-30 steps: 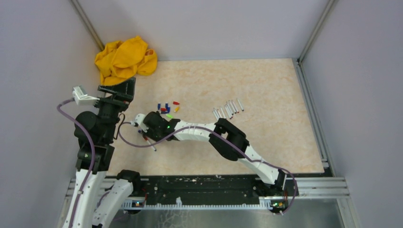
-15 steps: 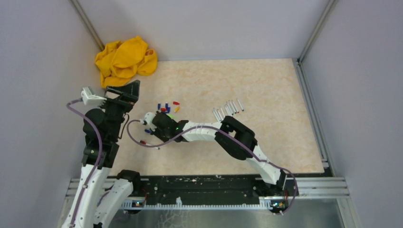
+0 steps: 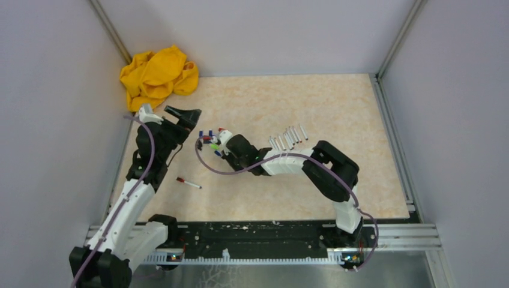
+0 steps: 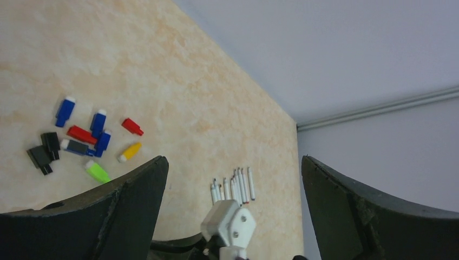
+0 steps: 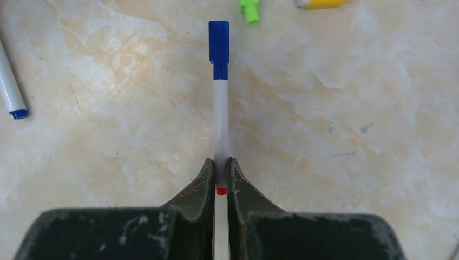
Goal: Open the pen caps
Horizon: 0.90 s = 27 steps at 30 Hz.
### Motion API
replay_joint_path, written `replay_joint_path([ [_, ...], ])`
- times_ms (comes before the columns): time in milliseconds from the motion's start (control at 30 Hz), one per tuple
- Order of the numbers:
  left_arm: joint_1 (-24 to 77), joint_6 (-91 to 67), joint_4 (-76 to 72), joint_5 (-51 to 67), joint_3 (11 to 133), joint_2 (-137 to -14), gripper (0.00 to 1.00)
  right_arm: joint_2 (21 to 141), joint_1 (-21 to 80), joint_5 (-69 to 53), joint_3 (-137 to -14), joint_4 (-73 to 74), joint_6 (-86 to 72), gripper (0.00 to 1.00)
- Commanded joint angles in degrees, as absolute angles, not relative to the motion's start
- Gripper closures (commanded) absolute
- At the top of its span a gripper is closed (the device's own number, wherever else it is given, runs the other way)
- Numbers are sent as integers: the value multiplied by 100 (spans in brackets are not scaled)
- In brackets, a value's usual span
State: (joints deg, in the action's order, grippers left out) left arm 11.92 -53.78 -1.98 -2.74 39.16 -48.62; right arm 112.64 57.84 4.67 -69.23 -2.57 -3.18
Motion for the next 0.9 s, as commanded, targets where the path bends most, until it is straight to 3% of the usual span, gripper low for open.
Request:
replay_joint_path([
  [0, 1222, -5799, -903, 714, 3713, -5354, 1, 10455, 5597, 576, -6550, -939, -490, 100],
  [333, 1344, -6285, -1818, 1915, 3407, -6620, 1, 9725, 5269, 644, -6013, -1218, -510, 100],
  [867, 1956, -6223, -2280, 1442, 3584, -7798, 6, 9187, 5111, 637, -5780, -1156, -498, 100],
])
